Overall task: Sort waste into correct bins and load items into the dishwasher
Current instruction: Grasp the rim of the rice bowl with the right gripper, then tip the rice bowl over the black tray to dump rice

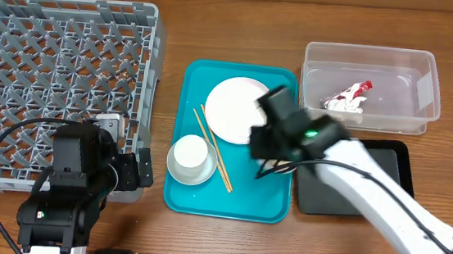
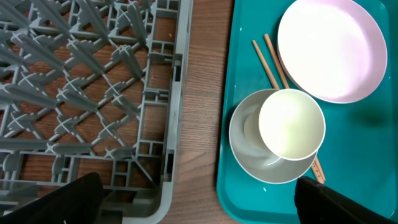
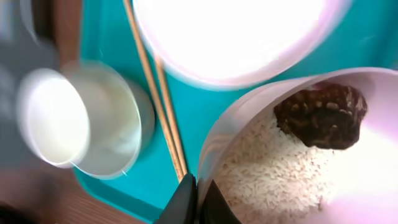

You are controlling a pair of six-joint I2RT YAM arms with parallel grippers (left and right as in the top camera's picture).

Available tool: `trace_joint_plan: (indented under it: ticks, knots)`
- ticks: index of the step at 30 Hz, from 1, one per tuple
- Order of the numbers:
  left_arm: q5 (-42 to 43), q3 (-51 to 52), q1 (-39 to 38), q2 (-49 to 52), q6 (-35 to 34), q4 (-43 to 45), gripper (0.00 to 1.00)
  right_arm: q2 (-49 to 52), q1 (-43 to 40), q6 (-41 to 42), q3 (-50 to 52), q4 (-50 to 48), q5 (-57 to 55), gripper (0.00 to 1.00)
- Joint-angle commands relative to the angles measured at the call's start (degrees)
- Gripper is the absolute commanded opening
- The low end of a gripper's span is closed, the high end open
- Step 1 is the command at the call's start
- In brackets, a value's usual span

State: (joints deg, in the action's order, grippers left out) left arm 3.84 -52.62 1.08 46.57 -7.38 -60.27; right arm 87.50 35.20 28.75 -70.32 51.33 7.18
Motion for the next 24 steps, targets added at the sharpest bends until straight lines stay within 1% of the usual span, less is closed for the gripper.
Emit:
trace_joint_plan:
  ticks: [1,4,8,9,13,18,22,24]
  knots:
    - [0.24,-1.4,-0.37,-0.17,-0.55,0.04,1.0,-4.2,-7.26,1.75,-1.9,2.01,7.39,0.04]
    - [0.22,-1.4,-0.37,-0.17,-0.55,0.07,1.0,-4.22,-15.02,1.7,-0.37,3.61,16.85,0.04]
    - [0.22,-1.4,-0.37,-0.17,-0.55,0.04,1.0,-4.2,-22.29,1.42,4.5,2.43,23.65,0.04]
    - [0.22,-1.4,-0.37,-0.17,-0.52,0.04,1.0,-4.2,-25.7,0.07,7.72,0.35,27.74,0.04]
    - [0.22,-1.4,-0.37,-0.17,-0.52,0.07,1.0,-4.17,-32.79,-3.54,14.99,-6.16,39.65,0.04]
    - [0.22,-1.4,-0.37,-0.17,-0.55,0.07,1.0,-3.93,-41.31,-3.54,22.56,-12.83,51.36,0.04]
    - [0.22,-1.4,-0.37,-0.17,-0.55,0.04,1.0,-2.75,-48.57,-3.69,27.82,-18.53,63.8,0.04]
    - [0.24,-1.4,-0.37,-0.17,-0.55,0.04,1.0,-2.19,-51.41,-3.69,28.76,-18.78,67.45,0.04]
